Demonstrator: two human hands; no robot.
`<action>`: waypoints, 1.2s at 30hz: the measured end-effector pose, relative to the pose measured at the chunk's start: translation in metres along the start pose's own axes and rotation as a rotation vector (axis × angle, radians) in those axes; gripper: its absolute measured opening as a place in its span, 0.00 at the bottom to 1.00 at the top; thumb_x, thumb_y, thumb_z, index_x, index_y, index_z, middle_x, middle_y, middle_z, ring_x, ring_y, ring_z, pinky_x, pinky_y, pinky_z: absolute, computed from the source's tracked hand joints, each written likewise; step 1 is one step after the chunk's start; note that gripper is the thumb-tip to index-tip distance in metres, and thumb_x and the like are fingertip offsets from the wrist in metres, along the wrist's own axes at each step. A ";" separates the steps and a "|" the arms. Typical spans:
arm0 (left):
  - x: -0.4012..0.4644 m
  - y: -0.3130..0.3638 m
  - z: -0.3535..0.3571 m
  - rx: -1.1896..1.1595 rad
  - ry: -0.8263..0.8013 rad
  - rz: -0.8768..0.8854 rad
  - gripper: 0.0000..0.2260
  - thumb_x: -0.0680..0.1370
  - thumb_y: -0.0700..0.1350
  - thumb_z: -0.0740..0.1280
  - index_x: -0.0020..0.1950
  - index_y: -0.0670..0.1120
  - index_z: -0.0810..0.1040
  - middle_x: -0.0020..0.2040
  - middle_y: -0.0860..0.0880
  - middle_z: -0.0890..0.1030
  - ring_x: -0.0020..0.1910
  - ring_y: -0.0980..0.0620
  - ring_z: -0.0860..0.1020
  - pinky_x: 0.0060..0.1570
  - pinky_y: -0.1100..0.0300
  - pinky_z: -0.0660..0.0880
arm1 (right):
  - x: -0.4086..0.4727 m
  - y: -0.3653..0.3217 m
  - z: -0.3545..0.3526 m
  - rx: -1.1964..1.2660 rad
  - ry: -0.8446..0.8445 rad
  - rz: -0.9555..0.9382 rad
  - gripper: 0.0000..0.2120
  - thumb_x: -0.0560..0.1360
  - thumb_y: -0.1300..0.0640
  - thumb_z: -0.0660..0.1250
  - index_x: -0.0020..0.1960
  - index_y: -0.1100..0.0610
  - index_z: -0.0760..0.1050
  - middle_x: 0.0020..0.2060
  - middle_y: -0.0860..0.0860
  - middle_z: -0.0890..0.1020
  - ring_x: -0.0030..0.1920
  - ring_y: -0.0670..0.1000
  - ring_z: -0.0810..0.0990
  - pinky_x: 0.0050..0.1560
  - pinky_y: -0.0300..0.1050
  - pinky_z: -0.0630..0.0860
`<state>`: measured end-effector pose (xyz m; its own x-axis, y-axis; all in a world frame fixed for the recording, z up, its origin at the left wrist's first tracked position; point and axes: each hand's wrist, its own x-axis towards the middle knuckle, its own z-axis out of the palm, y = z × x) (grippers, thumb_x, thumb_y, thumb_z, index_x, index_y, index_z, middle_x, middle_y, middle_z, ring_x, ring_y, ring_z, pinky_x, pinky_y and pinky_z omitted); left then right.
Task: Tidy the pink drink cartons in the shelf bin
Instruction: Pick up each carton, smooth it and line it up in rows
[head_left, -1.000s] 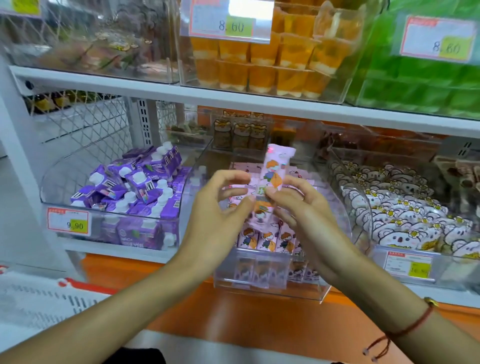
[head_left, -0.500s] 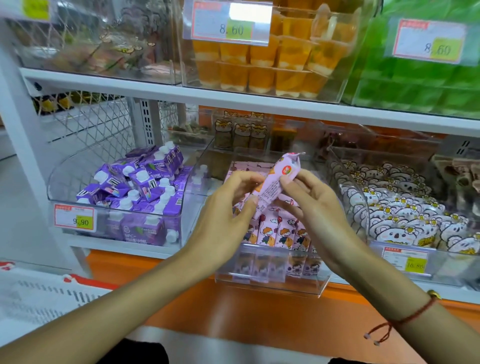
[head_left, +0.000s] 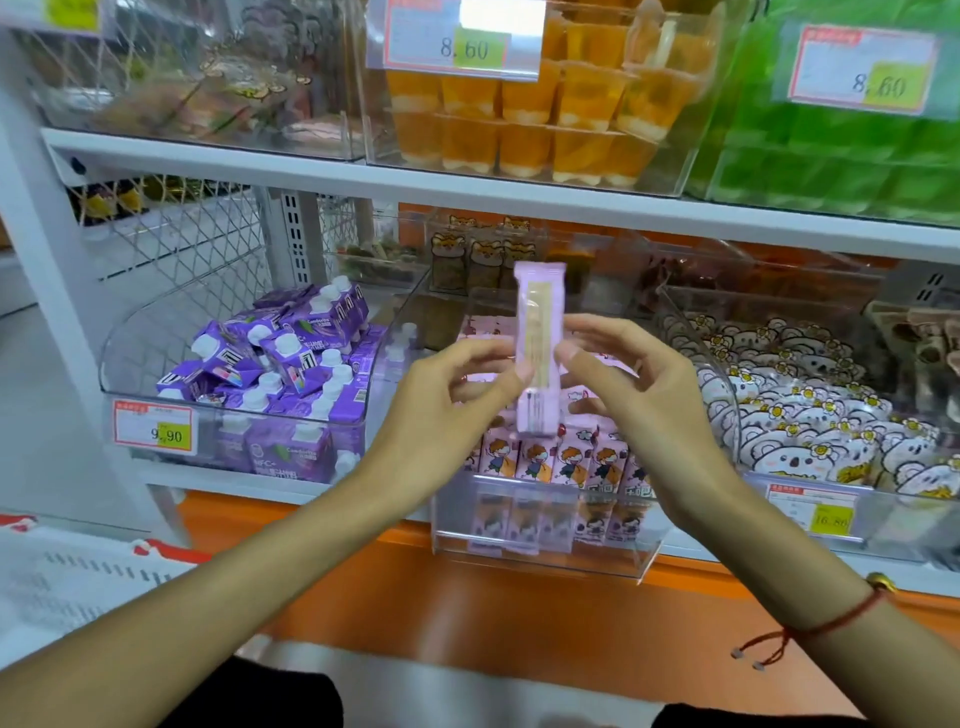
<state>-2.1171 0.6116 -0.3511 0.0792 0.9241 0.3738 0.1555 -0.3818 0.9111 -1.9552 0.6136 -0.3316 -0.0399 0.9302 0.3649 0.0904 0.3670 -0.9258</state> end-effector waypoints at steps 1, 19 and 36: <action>0.000 0.002 0.001 -0.085 -0.014 -0.094 0.11 0.75 0.52 0.67 0.55 0.53 0.80 0.49 0.56 0.84 0.45 0.62 0.82 0.41 0.67 0.78 | 0.000 0.000 0.000 -0.010 -0.005 0.016 0.12 0.75 0.57 0.69 0.58 0.54 0.79 0.48 0.48 0.83 0.37 0.42 0.81 0.38 0.34 0.77; 0.001 0.004 -0.005 -0.279 -0.125 -0.337 0.10 0.74 0.43 0.71 0.54 0.49 0.80 0.52 0.51 0.84 0.47 0.58 0.83 0.47 0.66 0.79 | 0.006 0.005 -0.006 -0.016 -0.061 0.077 0.07 0.75 0.53 0.68 0.51 0.53 0.81 0.44 0.47 0.85 0.45 0.44 0.83 0.45 0.35 0.79; -0.006 0.009 0.003 0.266 0.109 0.224 0.15 0.68 0.57 0.75 0.46 0.57 0.72 0.44 0.62 0.78 0.42 0.60 0.79 0.37 0.65 0.75 | -0.002 -0.001 0.007 -0.023 -0.134 -0.114 0.14 0.75 0.44 0.65 0.55 0.51 0.78 0.44 0.40 0.82 0.45 0.37 0.80 0.45 0.32 0.76</action>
<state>-2.1128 0.6024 -0.3458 0.0369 0.8076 0.5886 0.3982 -0.5521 0.7325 -1.9625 0.6114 -0.3324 -0.1830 0.8741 0.4500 0.1005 0.4719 -0.8759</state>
